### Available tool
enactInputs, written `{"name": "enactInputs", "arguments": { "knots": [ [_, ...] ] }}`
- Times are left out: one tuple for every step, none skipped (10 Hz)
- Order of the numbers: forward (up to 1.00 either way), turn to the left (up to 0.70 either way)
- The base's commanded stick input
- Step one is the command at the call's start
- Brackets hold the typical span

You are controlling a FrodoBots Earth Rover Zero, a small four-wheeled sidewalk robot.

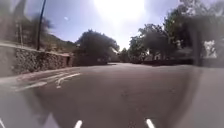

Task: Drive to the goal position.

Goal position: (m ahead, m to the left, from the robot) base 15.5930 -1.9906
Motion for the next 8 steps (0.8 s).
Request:
{"name": "enactInputs", "arguments": {
  "knots": [
    [0.85, -0.34],
    [0.85, -0.34],
    [0.85, -0.34],
    [0.85, 0.0],
    [0.85, 0.0],
    [0.85, 0.0],
    [0.85, 0.0],
    [0.85, 0.0]
  ]
}}
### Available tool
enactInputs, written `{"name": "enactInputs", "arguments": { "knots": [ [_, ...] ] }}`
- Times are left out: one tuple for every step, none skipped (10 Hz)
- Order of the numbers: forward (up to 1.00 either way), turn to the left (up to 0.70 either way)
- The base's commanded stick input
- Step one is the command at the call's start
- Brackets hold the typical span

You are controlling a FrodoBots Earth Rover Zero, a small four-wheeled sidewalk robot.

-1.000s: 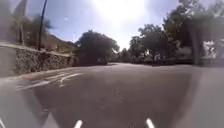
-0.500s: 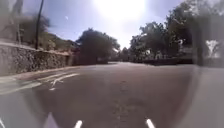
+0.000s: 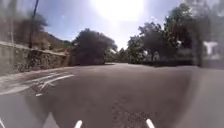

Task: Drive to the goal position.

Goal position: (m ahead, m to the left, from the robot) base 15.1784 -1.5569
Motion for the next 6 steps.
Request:
{"name": "enactInputs", "arguments": {
  "knots": [
    [0.85, 0.0],
    [0.85, 0.0],
    [0.85, 0.0],
    [0.85, 0.0],
    [0.85, 0.0],
    [0.85, 0.0]
  ]
}}
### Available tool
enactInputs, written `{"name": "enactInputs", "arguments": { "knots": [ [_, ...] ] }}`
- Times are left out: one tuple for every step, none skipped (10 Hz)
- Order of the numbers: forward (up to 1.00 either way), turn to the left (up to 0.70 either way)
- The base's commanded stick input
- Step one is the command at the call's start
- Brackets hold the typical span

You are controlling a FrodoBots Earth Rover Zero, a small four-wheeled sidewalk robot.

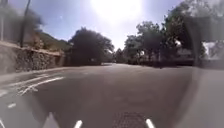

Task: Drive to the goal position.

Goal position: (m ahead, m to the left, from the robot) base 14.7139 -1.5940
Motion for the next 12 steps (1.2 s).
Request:
{"name": "enactInputs", "arguments": {
  "knots": [
    [0.85, 0.0],
    [0.85, 0.0],
    [0.85, 0.0],
    [0.85, 0.0],
    [0.85, 0.0],
    [0.85, 0.0],
    [0.85, 0.0],
    [0.85, 0.0],
    [0.85, 0.0],
    [0.85, 0.0],
    [0.85, 0.0],
    [0.85, 0.0]
  ]
}}
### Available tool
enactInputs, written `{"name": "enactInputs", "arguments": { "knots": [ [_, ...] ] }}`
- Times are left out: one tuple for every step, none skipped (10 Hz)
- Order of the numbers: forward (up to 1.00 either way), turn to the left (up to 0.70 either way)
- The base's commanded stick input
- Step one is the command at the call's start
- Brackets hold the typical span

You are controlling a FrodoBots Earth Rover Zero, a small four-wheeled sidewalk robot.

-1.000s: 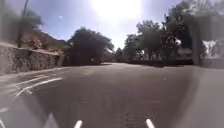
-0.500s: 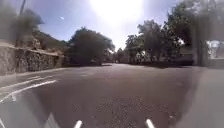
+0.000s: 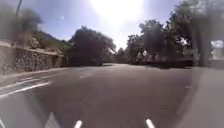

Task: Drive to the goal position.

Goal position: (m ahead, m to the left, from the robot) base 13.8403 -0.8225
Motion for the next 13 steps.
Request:
{"name": "enactInputs", "arguments": {
  "knots": [
    [0.85, 0.0],
    [0.85, 0.0],
    [0.85, 0.0],
    [0.85, 0.0],
    [0.85, 0.0],
    [0.85, 0.0],
    [0.85, 0.0],
    [0.85, 0.0],
    [0.85, 0.0],
    [0.85, 0.0],
    [0.85, 0.0],
    [0.85, 0.0],
    [0.85, 0.0]
  ]
}}
